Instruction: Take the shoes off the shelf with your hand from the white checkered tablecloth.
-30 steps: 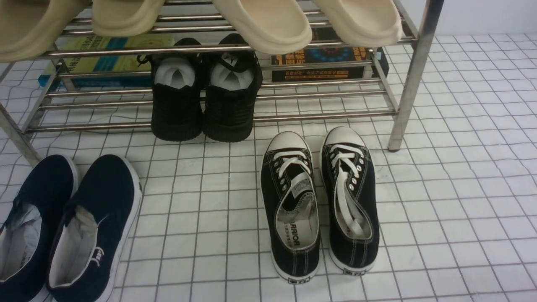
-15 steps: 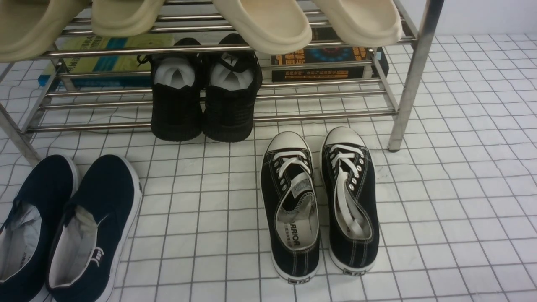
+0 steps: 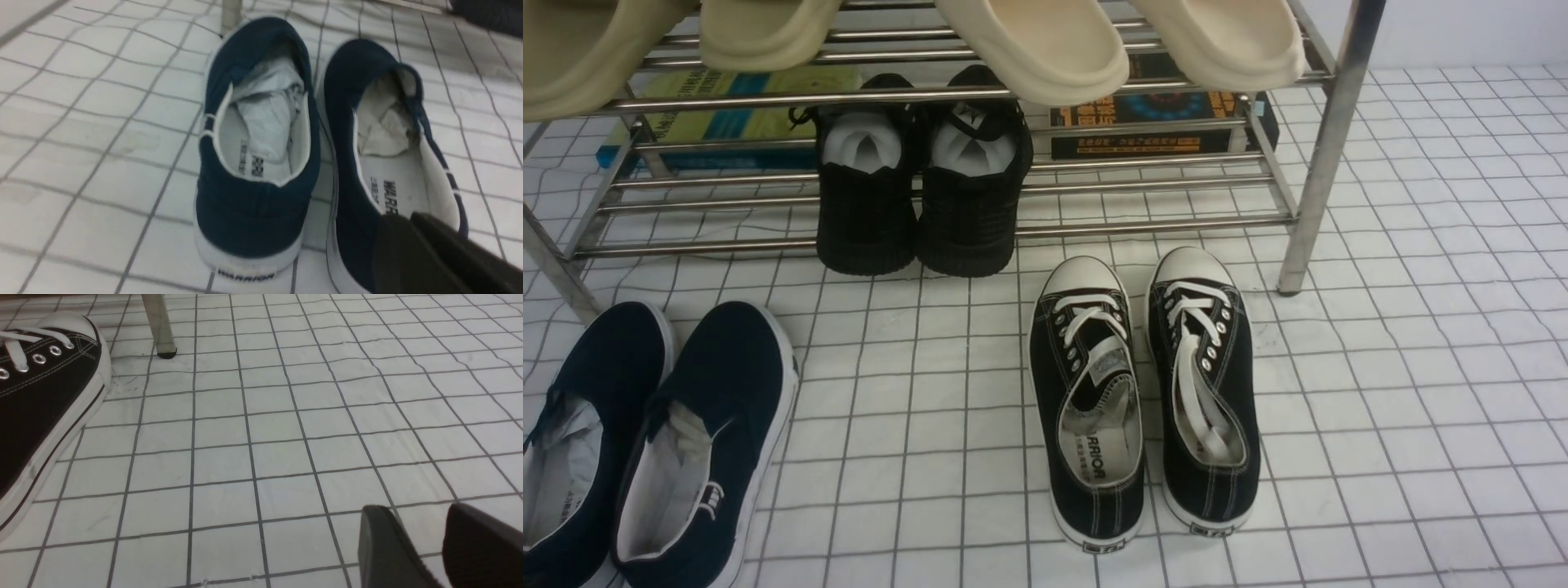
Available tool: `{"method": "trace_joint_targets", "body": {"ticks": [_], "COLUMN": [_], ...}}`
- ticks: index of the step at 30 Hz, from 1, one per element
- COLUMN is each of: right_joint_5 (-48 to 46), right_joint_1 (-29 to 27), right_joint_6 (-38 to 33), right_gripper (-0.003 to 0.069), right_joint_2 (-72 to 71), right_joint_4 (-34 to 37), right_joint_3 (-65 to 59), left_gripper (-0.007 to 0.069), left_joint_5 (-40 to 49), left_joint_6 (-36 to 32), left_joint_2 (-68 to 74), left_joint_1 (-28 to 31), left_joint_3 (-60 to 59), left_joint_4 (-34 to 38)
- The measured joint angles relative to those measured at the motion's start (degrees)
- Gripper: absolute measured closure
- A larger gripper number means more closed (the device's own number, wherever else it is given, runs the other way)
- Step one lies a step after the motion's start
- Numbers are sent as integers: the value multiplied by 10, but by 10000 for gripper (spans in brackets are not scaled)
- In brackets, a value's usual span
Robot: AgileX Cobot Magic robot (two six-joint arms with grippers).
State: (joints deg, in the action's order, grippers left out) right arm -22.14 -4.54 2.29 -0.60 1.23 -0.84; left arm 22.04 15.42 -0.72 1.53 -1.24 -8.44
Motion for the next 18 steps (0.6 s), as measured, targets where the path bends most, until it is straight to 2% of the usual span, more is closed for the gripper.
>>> {"method": "trace_joint_targets", "body": {"ticks": [4,18], "right_joint_5": [0,0], "right_joint_1": [0,0], "right_joint_6": [0,0], "right_gripper": [420,420], "right_joint_2": [0,0], "right_joint_4": [0,0], "right_joint_3": [0,0], "left_gripper": [571,556], "left_joint_5": [0,0], "left_joint_6": [-28,-33], "left_joint_2": [0,0], "left_joint_1": [-27,-30], "left_joint_3": [0,0], "left_joint_4": [0,0]}}
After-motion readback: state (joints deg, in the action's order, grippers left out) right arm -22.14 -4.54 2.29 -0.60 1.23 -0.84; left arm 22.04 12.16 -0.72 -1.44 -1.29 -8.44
